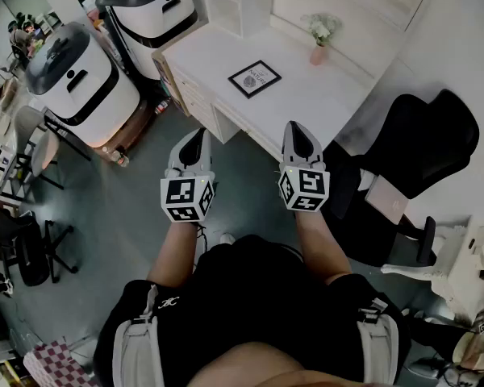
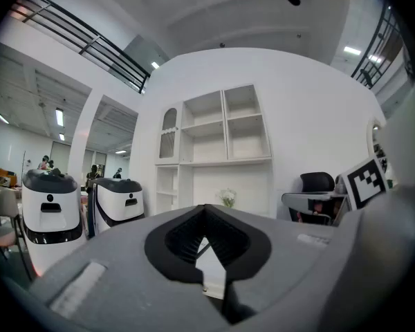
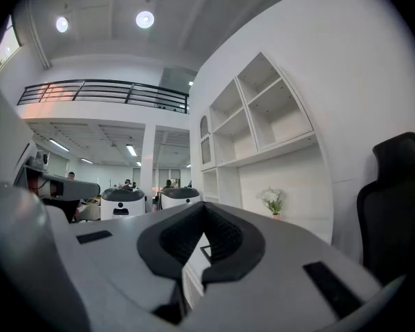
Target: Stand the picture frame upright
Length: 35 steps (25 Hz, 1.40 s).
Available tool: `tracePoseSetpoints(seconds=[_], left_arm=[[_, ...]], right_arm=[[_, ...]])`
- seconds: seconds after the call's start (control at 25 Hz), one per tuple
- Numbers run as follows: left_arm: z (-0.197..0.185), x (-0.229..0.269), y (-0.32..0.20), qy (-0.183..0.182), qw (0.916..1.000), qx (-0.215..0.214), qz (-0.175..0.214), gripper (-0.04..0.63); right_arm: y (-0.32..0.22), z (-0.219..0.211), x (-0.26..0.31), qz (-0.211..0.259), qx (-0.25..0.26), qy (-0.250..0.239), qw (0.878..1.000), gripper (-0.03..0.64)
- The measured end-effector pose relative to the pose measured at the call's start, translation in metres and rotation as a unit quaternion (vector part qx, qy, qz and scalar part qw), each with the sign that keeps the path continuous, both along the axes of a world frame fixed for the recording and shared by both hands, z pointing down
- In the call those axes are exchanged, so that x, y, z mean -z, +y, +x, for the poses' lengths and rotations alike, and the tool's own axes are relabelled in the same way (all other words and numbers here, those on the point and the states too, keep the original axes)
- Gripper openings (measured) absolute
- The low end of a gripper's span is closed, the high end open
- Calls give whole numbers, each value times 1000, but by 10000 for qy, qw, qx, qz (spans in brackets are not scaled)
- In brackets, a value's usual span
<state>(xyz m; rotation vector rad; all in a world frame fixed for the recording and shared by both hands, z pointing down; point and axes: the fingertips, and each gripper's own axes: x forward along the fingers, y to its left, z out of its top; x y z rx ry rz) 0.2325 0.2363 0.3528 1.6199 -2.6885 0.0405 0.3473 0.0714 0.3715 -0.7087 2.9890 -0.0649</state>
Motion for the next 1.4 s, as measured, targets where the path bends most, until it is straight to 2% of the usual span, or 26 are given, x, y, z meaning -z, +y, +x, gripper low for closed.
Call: tracePoseSetpoints(seconds=[0.16, 0.32, 1.08, 1.4], left_arm=[[-1, -1, -2, -86, 10000, -13, -19, 14], [-8, -2, 3, 5, 10000, -64, 44, 14], [-83, -12, 55, 45, 9997, -217, 90, 15], [-110, -21, 71, 190, 9998, -56, 70, 14]], right_arm=[[-1, -7, -2, -53, 61, -24, 10000, 0], [5, -18, -3, -55, 60, 21, 10000, 0], [58, -82, -9, -94, -163, 43, 9998, -2], [64, -108, -15, -136, -101, 99, 9998, 0]])
